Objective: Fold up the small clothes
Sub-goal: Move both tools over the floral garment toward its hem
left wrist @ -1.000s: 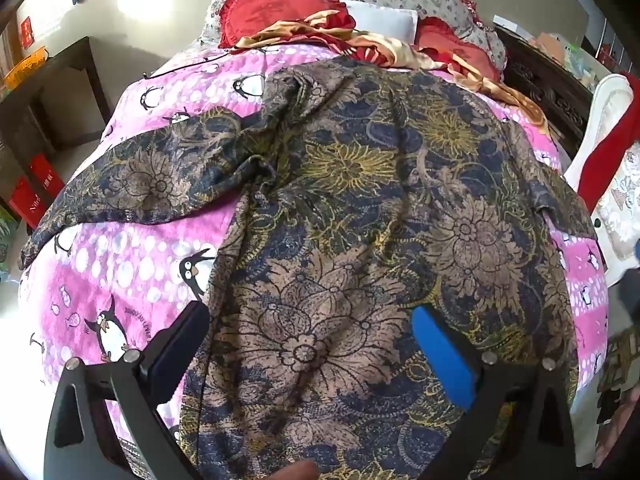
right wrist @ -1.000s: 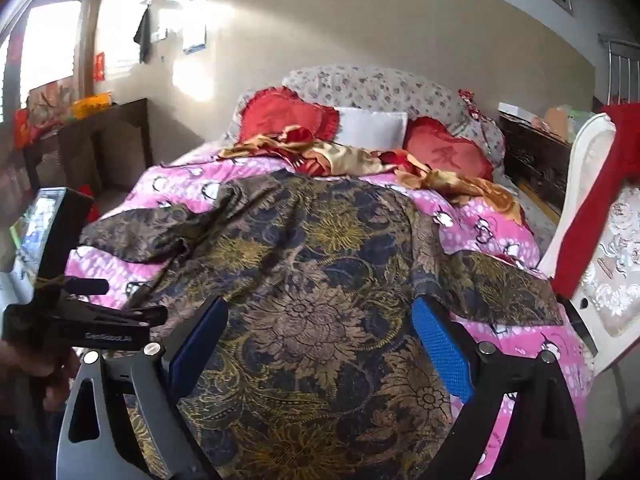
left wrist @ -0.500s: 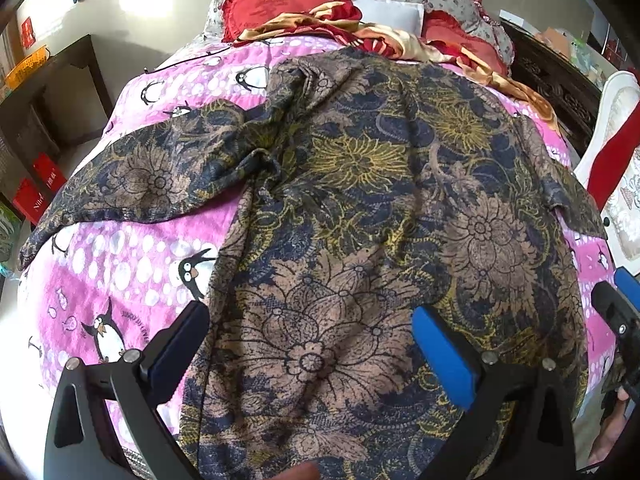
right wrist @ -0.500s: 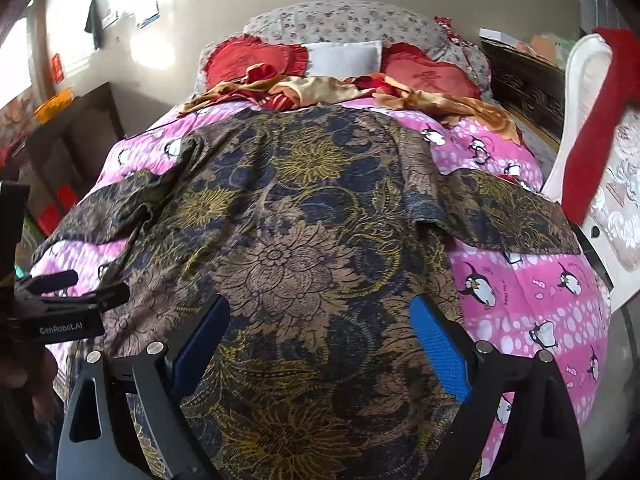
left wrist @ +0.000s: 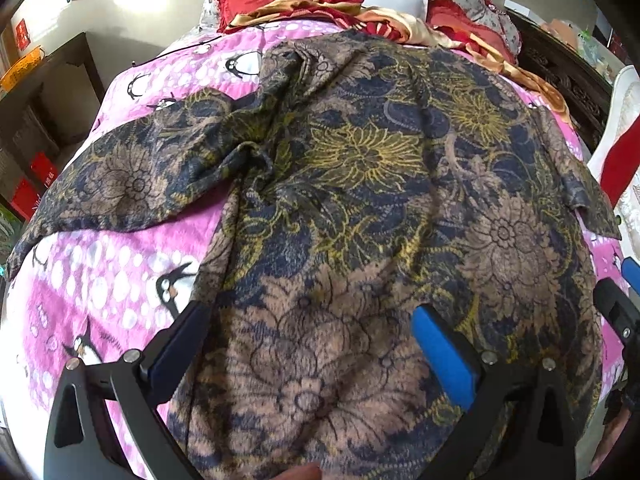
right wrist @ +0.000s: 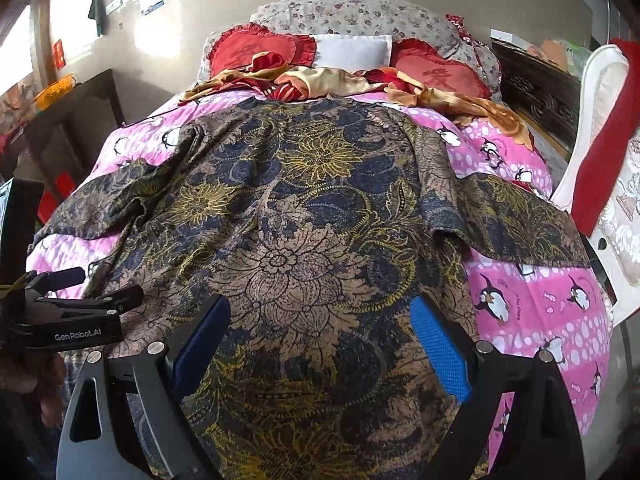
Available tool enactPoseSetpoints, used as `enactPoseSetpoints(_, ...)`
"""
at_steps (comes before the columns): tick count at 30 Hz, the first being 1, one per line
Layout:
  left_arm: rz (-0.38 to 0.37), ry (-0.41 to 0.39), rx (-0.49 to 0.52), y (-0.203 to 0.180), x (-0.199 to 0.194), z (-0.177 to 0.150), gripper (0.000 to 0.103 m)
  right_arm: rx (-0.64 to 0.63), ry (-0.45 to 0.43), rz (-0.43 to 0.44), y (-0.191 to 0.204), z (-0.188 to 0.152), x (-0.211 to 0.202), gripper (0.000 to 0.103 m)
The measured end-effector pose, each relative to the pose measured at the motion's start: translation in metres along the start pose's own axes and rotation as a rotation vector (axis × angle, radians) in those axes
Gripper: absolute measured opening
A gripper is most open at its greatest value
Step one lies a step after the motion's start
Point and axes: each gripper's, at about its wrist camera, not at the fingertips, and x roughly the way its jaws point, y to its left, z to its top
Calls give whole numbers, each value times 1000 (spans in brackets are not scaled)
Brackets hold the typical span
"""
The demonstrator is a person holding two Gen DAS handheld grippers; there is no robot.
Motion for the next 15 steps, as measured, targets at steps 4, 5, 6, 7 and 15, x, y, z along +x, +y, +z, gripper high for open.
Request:
enactPoseSetpoints(4,2,-27,13,-2,21,10,103,11,3,-21,-2,3,22,93)
enactPoseSetpoints(5,6,-41,22,-3,28,13,103,18,1,-21,-3,3,29,93)
enactPoseSetpoints(6,10,-45,27,-4,33,16,103,18,-1,-20,-4,3,36,93)
enactPoseSetpoints(7,19,-46,31,-5,42,18,103,17,1,-25,-4,2,43,93)
enactPoseSetpoints(15,-6,-133,-2,1,51,6,103,46,89,-30,-11,-16,91,95)
